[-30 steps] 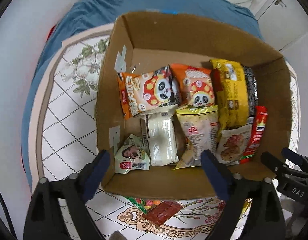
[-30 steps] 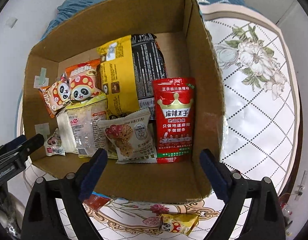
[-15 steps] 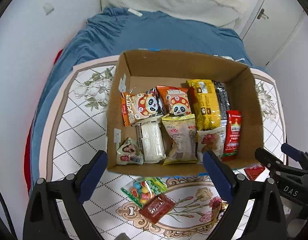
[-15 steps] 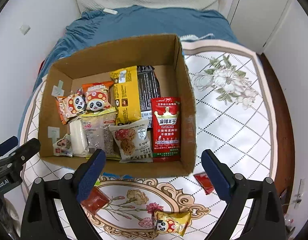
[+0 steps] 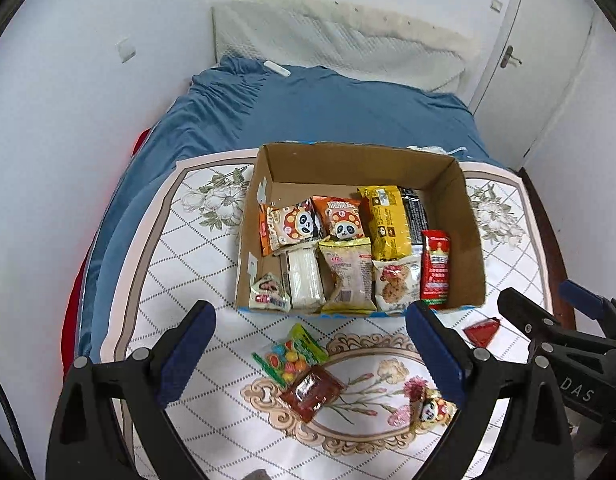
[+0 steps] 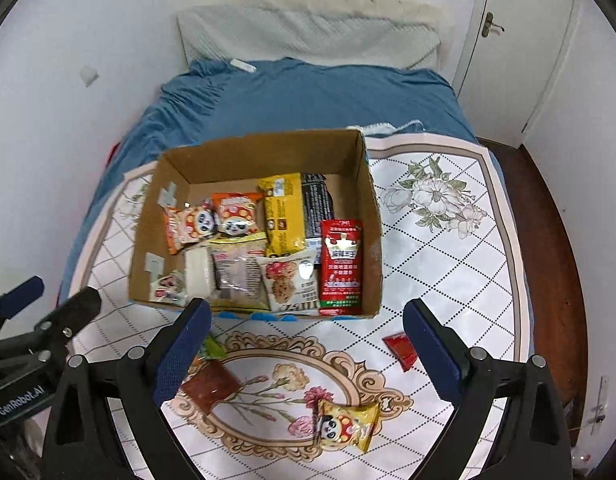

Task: Organize snacks
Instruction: 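Lift both grippers from the box and move toward the remaining snacks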

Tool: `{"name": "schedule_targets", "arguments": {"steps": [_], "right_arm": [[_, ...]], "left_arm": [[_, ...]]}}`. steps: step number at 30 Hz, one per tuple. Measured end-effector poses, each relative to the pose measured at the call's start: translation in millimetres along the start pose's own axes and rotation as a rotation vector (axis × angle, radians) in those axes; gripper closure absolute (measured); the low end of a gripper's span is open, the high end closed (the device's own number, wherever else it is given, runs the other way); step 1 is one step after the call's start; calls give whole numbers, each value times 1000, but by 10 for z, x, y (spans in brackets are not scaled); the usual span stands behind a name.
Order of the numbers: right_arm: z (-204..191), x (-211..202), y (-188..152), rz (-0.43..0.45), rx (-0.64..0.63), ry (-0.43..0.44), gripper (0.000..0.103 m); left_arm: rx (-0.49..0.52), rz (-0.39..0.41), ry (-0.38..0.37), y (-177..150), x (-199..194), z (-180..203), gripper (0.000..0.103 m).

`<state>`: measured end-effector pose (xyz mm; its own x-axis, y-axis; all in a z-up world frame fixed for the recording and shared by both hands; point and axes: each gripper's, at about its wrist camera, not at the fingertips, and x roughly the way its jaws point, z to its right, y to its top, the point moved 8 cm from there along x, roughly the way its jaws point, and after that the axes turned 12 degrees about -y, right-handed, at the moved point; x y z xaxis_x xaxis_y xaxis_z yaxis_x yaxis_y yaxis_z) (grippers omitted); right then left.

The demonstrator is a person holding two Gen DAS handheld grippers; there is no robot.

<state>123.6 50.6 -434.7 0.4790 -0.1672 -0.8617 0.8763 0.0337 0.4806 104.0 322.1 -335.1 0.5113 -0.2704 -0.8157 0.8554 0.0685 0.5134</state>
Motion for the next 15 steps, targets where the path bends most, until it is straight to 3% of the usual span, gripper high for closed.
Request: {"name": "schedule_targets", "arguments": {"steps": [4, 7, 12, 15], "right_arm": [[13, -115, -208, -25, 17, 23, 4], [69, -5, -551, -101, 44, 38, 4], [262, 518, -1235, -302, 98, 44, 4], [407, 878, -1595, -414, 134, 30, 4]], "left_arm": [[-4, -11, 14, -197, -79, -26, 6], [-21, -68, 22, -489, 14, -98, 6], [-9, -252, 30, -1064, 540, -244, 6], [68, -364, 63, -1340, 921, -310, 6]]}}
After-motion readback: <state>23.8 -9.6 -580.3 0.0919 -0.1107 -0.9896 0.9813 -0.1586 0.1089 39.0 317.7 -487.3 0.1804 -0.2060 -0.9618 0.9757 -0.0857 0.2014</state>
